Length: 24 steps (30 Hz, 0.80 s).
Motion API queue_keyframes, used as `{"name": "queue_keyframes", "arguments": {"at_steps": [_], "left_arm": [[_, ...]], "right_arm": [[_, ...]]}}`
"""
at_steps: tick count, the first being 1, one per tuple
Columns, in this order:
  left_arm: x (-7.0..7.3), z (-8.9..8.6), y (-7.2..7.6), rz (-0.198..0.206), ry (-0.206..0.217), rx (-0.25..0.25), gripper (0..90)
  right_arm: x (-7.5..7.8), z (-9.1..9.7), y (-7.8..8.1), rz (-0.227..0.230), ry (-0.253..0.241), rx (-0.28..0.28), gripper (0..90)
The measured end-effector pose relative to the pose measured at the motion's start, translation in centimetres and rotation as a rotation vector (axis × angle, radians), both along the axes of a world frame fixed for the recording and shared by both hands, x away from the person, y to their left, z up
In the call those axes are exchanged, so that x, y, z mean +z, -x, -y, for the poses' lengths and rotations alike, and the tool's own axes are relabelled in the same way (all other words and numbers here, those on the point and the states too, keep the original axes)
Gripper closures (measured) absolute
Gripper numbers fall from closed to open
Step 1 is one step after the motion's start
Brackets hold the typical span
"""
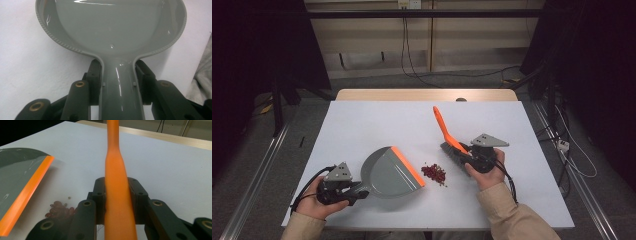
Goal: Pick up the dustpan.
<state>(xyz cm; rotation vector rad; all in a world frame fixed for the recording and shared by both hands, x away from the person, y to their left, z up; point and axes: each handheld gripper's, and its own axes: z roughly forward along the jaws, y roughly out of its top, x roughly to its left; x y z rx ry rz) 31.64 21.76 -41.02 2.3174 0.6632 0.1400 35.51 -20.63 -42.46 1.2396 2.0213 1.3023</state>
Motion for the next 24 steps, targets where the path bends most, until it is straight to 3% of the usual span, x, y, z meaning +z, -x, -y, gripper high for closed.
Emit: {"name": "queue_keyframes", "arguments": {"at_steps": [24], "left_arm": [[-0.77,0.61,0.14,-0.037,-0.013,-0.060,63.0]], "right_arm": [[-0.32,-1.01,-0.11,0.007,0.025,-0.002,71.4]]}}
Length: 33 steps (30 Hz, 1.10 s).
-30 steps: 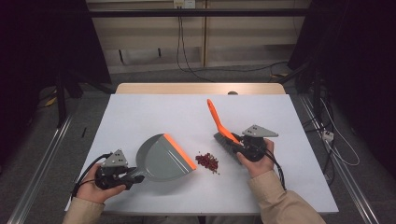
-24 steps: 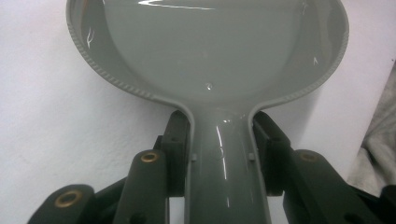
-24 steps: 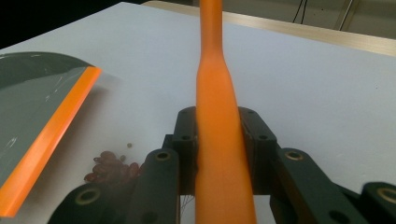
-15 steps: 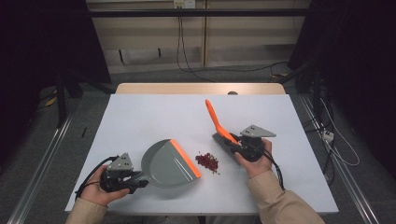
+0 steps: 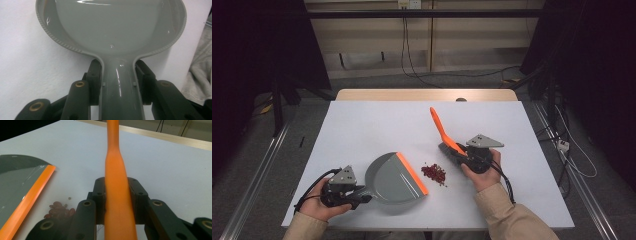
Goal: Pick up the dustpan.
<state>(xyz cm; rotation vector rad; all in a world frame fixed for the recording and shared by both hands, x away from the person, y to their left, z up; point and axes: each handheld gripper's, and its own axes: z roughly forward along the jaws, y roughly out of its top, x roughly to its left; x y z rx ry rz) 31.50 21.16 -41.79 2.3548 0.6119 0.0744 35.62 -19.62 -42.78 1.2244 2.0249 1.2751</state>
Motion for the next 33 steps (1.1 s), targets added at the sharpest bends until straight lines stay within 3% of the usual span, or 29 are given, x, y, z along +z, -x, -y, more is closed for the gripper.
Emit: {"name": "queue_keyframes", "arguments": {"at_steps": [9,11,25,33], "left_arm": [[-0.2,0.4,0.2,-0.019,-0.027,-0.037,63.0],[-0.2,0.5,0.2,-0.026,-0.011,-0.034,63.0],[-0.6,2.5,0.6,-0.031,-0.012,-0.080,62.5],[-1.1,3.0,0.6,-0.046,0.004,-0.081,62.3]], "right_arm": [[-0.2,-0.8,-0.1,0.005,0.010,-0.002,71.4],[-0.3,-1.0,0.0,0.006,0.016,0.002,71.4],[-0.6,-2.9,1.1,0.031,0.099,0.041,71.3],[-0.7,-3.3,1.3,0.038,0.101,0.028,71.2]]}}
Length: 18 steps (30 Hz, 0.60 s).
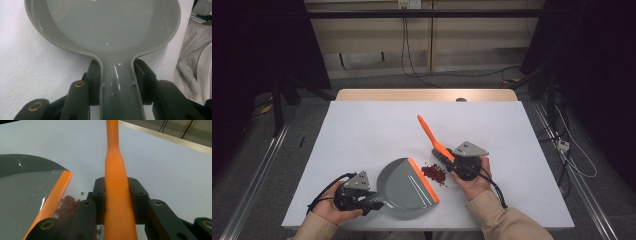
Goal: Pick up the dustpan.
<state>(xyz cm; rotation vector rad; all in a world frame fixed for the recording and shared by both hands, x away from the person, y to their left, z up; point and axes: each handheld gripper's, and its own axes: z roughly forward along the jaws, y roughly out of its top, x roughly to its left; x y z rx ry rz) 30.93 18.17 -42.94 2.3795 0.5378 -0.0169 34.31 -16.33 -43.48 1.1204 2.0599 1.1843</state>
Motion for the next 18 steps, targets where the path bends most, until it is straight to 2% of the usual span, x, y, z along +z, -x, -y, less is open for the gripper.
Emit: {"name": "queue_keyframes", "arguments": {"at_steps": [1,2,3,13,18], "left_arm": [[0.00,-0.01,-0.08,0.002,-0.004,-0.009,62.2],[-0.12,0.06,-0.06,-0.005,0.011,-0.003,62.2],[-0.14,0.04,-0.10,-0.005,0.000,-0.012,62.2],[-0.57,0.29,-0.22,-0.022,-0.002,-0.023,61.8],[-0.64,0.24,-0.19,-0.029,0.007,-0.011,61.8]], "right_arm": [[-0.01,-0.06,0.02,0.001,0.002,0.003,71.2],[-0.03,-0.14,0.05,0.002,0.001,0.005,71.2],[-0.04,-0.22,0.08,0.002,0.002,0.006,71.2],[0.02,-0.73,0.40,-0.013,0.003,-0.004,71.1],[0.03,-0.95,0.58,-0.017,0.005,-0.004,71.0]]}}
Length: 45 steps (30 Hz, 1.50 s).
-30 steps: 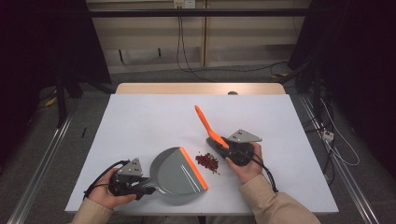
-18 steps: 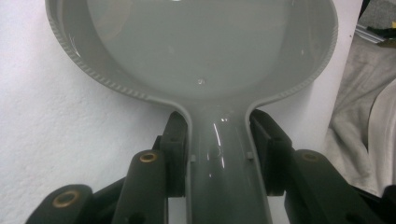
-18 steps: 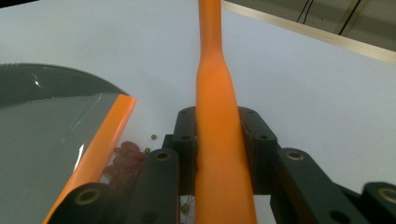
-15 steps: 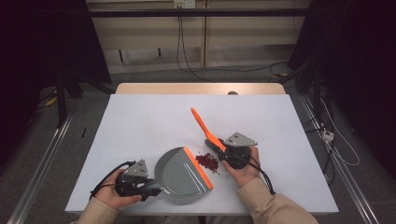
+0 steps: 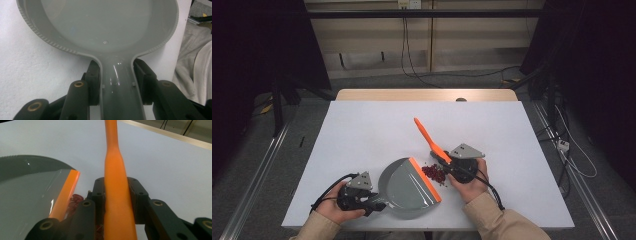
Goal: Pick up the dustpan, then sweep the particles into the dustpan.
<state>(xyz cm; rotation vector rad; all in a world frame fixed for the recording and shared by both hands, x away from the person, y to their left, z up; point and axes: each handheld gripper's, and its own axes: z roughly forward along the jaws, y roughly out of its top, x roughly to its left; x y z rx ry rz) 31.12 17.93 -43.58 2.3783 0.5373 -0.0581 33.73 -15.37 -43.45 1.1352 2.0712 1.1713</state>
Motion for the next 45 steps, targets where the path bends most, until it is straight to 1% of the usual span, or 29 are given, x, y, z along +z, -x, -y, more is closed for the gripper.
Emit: {"name": "queue_keyframes", "arguments": {"at_steps": [1,2,6,7,8,10,13,14,17,19,25,27,28,30,31,32,33,34,35,36,37,38,40,41,42,43,45], "left_arm": [[0.1,0.0,0.0,0.004,-0.010,0.004,61.8],[0.0,0.0,0.0,-0.001,0.009,0.001,61.8],[-0.1,0.0,0.0,0.001,0.011,0.004,61.6],[-0.1,0.0,0.0,0.001,0.010,0.005,61.6],[0.1,0.0,0.0,0.006,-0.006,0.008,61.6],[0.1,0.0,0.0,0.006,-0.006,0.010,61.6],[0.1,0.0,0.1,0.006,-0.006,0.011,61.8],[0.1,0.0,0.0,0.002,0.006,0.008,61.8],[0.1,0.0,0.0,0.000,0.002,-0.002,61.7],[0.1,0.0,0.0,-0.002,0.002,0.000,61.7],[0.1,0.1,0.0,-0.010,0.006,0.006,61.8],[0.2,0.2,0.1,-0.008,-0.007,0.010,61.8],[0.1,0.2,0.1,-0.014,0.005,0.009,61.8],[0.1,0.3,0.1,-0.011,0.007,0.002,61.8],[0.2,0.4,0.1,-0.007,-0.005,0.006,61.8],[0.1,0.5,0.1,-0.014,0.006,-0.001,62.0],[0.2,0.7,0.1,-0.010,-0.011,-0.008,62.0],[0.2,0.9,0.2,-0.015,-0.006,-0.007,62.0],[0.2,1.0,0.2,-0.023,-0.001,-0.017,62.0],[0.2,1.2,0.3,-0.025,-0.004,-0.010,62.0],[0.2,1.3,0.2,-0.025,-0.002,-0.022,62.1],[0.2,1.4,0.3,-0.022,-0.012,-0.011,62.0],[0.2,1.4,0.3,-0.026,-0.002,-0.004,62.2],[0.2,1.4,0.3,-0.026,-0.006,0.000,62.2],[0.2,1.4,0.3,-0.033,0.004,-0.004,62.2],[0.1,1.4,0.2,-0.030,0.000,-0.009,62.3],[0.1,1.5,0.3,-0.037,0.003,-0.002,62.3]], "right_arm": [[0.0,0.0,0.0,0.000,0.001,-0.001,71.0],[0.0,-0.1,0.1,0.000,0.001,-0.003,71.0],[0.0,-0.3,0.2,0.001,0.003,-0.004,70.9],[0.0,-0.3,0.3,0.000,0.001,-0.006,70.9],[0.0,-0.4,0.3,0.000,0.001,-0.009,70.8],[0.0,-0.5,0.4,-0.008,-0.005,-0.012,70.8],[-0.1,-0.7,0.6,-0.006,-0.008,-0.017,70.8],[-0.1,-0.8,0.6,-0.007,-0.008,-0.015,70.8],[-0.1,-1.1,0.8,-0.012,-0.018,-0.015,70.8],[-0.1,-1.3,0.9,-0.012,-0.021,-0.015,70.7],[-0.2,-1.6,1.2,-0.006,-0.031,-0.035,70.7],[-0.3,-1.7,1.3,-0.001,-0.032,-0.041,70.6],[-0.4,-1.8,1.4,-0.003,-0.037,-0.042,70.5],[-0.4,-1.9,1.5,0.000,-0.035,-0.044,70.5],[-0.4,-2.0,1.5,-0.001,-0.037,-0.042,70.5],[-0.4,-2.0,1.6,0.002,-0.037,-0.041,70.4],[-0.5,-2.1,1.6,0.003,-0.038,-0.044,70.4],[-0.5,-2.2,1.7,0.003,-0.036,-0.040,70.4],[-0.5,-2.3,1.7,0.004,-0.035,-0.041,70.3],[-0.5,-2.4,1.7,0.003,-0.036,-0.045,70.3],[-0.5,-2.4,1.7,0.001,-0.040,-0.039,70.3],[-0.5,-2.5,1.8,0.000,-0.040,-0.038,70.3],[-0.5,-2.6,1.9,-0.008,-0.051,-0.037,70.2],[-0.5,-2.7,2.0,-0.005,-0.057,-0.036,70.3],[-0.5,-2.8,2.1,-0.006,-0.065,-0.035,70.3],[-0.5,-2.9,2.1,-0.014,-0.076,-0.031,70.3],[-0.5,-3.2,2.3,-0.008,-0.072,-0.027,70.2]]}}
